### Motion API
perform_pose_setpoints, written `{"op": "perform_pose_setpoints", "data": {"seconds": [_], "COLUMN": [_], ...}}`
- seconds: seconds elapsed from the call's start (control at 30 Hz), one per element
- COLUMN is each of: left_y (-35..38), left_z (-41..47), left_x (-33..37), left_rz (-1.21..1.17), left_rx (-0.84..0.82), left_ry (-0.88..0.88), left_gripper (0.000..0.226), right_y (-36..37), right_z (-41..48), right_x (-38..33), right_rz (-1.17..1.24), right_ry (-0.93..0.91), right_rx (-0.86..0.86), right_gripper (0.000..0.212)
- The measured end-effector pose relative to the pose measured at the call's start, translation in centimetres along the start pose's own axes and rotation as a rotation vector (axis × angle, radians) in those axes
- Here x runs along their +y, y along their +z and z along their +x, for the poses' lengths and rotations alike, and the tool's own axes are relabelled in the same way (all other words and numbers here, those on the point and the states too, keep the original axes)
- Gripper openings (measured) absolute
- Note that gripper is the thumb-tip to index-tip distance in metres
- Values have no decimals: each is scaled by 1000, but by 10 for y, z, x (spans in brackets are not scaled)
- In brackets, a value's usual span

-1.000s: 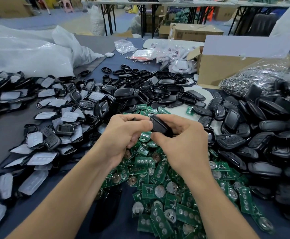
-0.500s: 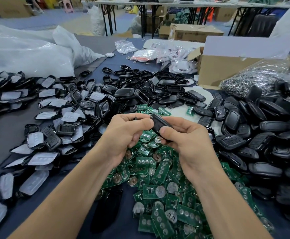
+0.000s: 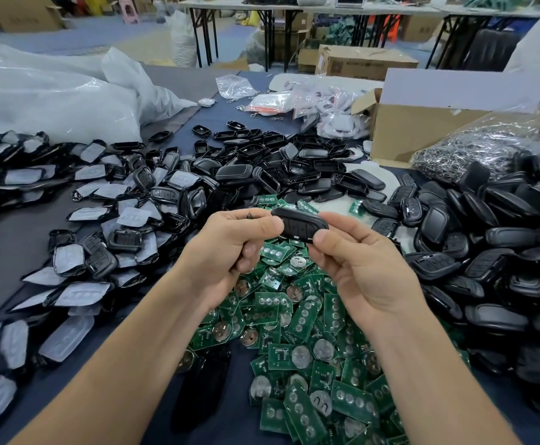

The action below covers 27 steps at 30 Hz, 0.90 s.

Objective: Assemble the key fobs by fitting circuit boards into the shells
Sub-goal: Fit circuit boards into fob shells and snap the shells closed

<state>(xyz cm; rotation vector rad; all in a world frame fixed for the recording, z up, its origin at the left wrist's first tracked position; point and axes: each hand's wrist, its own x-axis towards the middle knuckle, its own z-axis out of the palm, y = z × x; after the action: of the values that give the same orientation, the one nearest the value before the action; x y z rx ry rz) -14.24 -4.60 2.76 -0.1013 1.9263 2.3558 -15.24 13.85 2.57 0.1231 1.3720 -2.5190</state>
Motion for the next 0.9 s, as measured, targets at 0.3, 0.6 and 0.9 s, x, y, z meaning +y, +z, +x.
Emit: {"op": "perform_pose_setpoints", "data": {"seconds": [0.3,0.6,0.9], "left_y": [4,-5,-17], "left_z": [0,-2,-1], "left_x": [-3,4,6], "left_rz": [14,122,-197], "left_rx": [114,16,-251], "left_ry": [29,33,-46], "left_gripper": [7,43,45], "right_y": [10,12,20], "right_z": [-15,-12,-9], "right_x": [14,24,18], "right_rz": [-1041,-1212,-435], "right_ry": [-760,-739,-288], "right_rx": [321,124,-97], "right_gripper": [54,53,43]}}
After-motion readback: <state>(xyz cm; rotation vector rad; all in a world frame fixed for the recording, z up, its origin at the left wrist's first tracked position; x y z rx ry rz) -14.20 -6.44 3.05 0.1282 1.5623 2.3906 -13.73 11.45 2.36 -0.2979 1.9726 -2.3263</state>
